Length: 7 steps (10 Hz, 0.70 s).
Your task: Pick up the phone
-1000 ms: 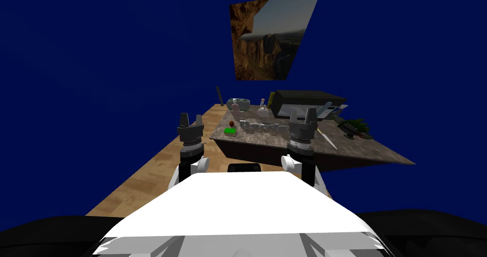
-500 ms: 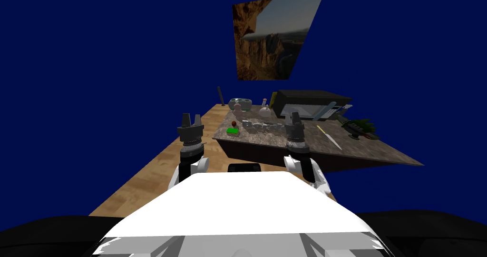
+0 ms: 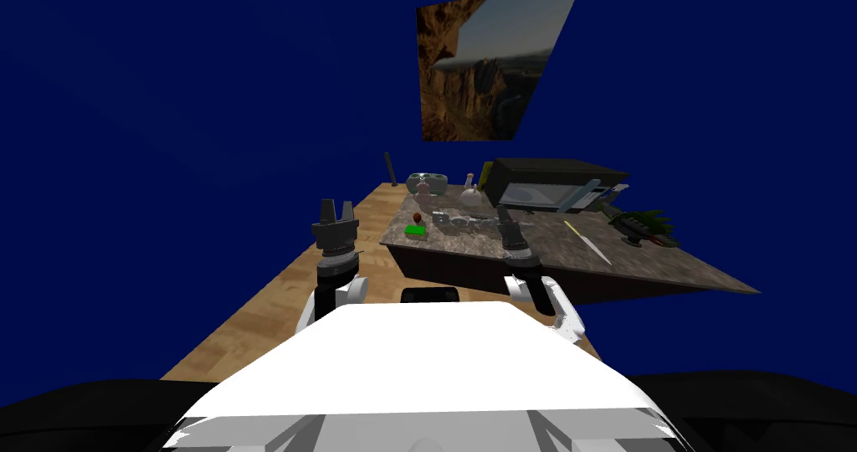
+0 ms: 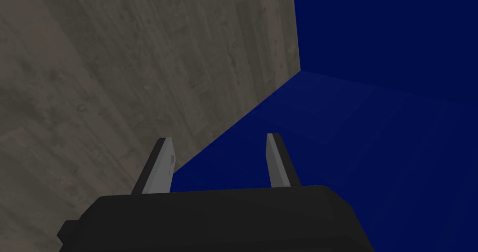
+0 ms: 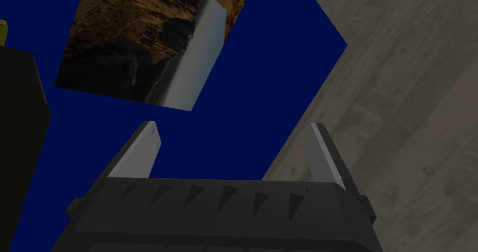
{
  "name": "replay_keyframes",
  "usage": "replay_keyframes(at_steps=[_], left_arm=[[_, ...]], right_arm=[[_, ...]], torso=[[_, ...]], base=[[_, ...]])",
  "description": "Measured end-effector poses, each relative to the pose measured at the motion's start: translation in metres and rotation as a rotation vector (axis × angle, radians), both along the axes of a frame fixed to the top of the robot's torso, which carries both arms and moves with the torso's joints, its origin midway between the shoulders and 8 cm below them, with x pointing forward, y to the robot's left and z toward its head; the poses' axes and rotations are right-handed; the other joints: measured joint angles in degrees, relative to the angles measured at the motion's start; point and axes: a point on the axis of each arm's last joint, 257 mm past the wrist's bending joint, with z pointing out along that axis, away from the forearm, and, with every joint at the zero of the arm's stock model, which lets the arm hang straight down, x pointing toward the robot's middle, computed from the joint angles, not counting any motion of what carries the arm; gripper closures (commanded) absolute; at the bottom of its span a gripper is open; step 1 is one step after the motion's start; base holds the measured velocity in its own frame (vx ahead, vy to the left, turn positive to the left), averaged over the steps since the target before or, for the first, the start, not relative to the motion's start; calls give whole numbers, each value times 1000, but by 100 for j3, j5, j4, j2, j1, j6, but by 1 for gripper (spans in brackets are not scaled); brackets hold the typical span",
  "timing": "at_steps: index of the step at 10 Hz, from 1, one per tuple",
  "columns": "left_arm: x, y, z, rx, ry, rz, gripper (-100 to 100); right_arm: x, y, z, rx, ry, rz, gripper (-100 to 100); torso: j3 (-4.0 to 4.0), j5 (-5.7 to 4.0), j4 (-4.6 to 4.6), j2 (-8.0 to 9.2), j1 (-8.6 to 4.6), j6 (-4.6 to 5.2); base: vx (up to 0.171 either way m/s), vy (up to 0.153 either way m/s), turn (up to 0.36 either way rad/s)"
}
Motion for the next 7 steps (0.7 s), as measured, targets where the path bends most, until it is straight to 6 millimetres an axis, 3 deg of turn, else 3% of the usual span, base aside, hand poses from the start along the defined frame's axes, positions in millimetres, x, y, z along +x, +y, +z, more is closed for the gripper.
replay_keyframes(at_steps=[7], left_arm=[[0,0,0,0,0,0,0]], right_arm=[[32,-35,-82,-398,158,-109,-100]], torso=[[0,3,0,-1,9,-1]], base=[[6,99,33]])
